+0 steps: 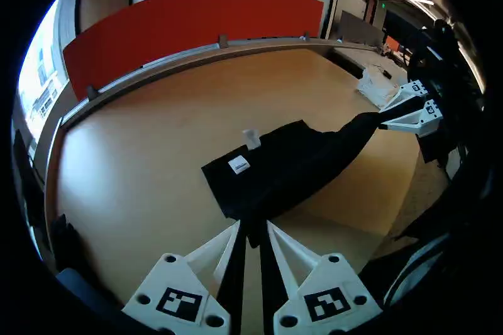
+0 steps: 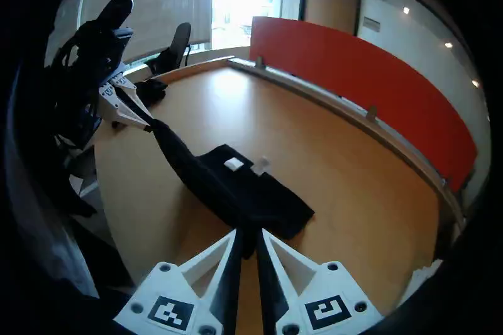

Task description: Fold towel

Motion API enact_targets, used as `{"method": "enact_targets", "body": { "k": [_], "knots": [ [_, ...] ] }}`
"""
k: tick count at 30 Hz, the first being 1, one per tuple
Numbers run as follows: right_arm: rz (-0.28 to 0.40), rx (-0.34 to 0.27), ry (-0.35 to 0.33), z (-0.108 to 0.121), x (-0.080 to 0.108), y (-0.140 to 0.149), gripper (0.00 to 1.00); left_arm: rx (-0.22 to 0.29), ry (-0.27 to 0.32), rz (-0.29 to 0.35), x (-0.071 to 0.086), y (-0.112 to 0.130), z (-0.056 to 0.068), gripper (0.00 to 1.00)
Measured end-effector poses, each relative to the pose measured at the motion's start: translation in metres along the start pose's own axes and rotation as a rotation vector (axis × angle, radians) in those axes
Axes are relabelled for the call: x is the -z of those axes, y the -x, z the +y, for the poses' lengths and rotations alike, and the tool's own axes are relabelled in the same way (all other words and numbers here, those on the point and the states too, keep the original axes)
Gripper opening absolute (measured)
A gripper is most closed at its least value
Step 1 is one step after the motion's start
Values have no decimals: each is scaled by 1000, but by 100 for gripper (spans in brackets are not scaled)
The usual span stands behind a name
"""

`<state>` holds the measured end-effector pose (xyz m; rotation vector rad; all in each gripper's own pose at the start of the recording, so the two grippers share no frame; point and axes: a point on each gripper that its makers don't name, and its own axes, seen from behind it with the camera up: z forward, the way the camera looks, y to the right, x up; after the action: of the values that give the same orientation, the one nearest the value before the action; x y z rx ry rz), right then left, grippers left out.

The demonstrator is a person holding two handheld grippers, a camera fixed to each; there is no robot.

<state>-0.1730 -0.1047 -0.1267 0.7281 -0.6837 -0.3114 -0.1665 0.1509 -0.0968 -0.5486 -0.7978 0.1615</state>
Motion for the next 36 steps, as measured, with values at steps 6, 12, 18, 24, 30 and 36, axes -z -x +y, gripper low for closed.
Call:
{"method": "enact_targets", "body": {
  "k": [6,12,18,24,30,36],
  "knots": [
    [-4,-5,-2,-1,0,2,14,2,0,-2,-2,2,0,14],
    [-18,5,0,1,-3,4,14,2,-3,2,-5,-1,-2,14],
    [-31,2,0,8,-12,4,14,5,-14,5,-13,-5,-8,14],
    [-41,-17,8,21,-30,4,14,27,-33,10,-30,-11,-18,14],
    [-66,-22,20,38,-48,7,14,28,-43,15,-49,-21,-28,14],
    [-96,-30,22,50,-64,13,14,17,-52,13,-69,-29,-39,14]
  ]
}}
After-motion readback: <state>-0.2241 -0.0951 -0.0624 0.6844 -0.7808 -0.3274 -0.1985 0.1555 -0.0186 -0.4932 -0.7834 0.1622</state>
